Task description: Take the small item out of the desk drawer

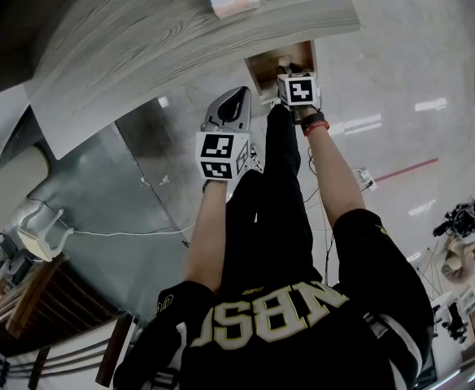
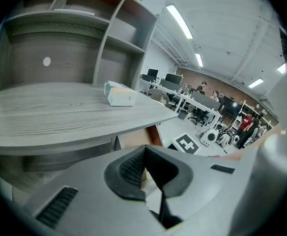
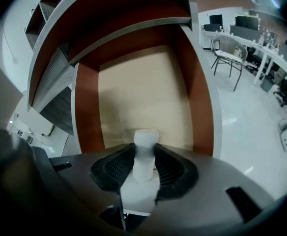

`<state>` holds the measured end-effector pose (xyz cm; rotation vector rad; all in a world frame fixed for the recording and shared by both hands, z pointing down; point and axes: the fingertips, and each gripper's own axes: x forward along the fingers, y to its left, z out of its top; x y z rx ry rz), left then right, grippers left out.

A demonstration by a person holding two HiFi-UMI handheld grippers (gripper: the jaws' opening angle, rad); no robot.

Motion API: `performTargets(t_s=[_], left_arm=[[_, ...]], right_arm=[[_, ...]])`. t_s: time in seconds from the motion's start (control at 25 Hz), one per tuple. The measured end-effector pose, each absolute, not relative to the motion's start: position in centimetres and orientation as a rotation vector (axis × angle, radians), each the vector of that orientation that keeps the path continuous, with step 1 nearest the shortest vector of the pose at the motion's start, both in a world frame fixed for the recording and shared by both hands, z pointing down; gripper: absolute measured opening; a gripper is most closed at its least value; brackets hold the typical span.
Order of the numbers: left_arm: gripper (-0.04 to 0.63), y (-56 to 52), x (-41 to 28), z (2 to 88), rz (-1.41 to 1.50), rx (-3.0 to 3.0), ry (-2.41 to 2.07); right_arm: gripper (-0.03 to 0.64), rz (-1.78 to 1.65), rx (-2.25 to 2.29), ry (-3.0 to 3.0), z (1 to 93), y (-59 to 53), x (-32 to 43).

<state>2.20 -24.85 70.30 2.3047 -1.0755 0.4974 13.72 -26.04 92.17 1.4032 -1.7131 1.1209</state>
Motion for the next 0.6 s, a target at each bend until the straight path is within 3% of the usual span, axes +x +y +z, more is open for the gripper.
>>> performTargets(t_s=[0.6], left_arm=[[0.006, -24.5, 1.4, 67.3, 0.449, 2.334, -1.100]], right_arm=[[0.135, 1.106, 1.428, -1.759, 87.2, -24.1, 13.1]])
